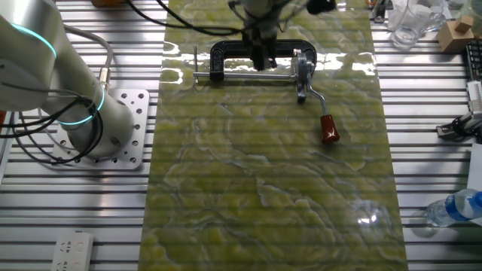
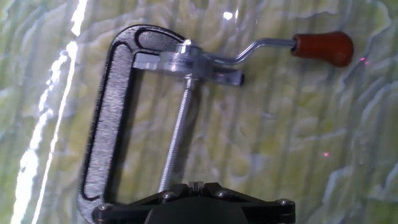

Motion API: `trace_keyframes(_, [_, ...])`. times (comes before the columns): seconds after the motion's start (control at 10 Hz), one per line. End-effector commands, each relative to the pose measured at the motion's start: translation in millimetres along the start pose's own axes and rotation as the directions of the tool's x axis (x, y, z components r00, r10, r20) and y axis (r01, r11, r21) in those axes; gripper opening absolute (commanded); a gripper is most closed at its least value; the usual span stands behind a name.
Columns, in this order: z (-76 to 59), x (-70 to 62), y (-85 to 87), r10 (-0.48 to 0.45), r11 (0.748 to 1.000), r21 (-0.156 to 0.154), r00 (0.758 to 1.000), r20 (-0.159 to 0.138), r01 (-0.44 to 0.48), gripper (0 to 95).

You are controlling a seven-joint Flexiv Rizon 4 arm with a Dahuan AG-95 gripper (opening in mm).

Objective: Push down the lever

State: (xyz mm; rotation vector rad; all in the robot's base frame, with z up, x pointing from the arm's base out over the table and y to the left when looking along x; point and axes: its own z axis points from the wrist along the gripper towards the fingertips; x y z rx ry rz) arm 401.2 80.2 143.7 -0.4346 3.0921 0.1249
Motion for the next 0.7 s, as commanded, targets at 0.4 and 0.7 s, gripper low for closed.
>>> trace_keyframes(0.4, [-1.3,6.6,-10.1,-0.016,1.000,-0.008,1.000,-0.007,0.016,0.0])
trace_keyframes(0.7, [-1.0,6.4,-10.4,-0.020,1.000,-0.012,1.000,-0.006,0.020,0.0])
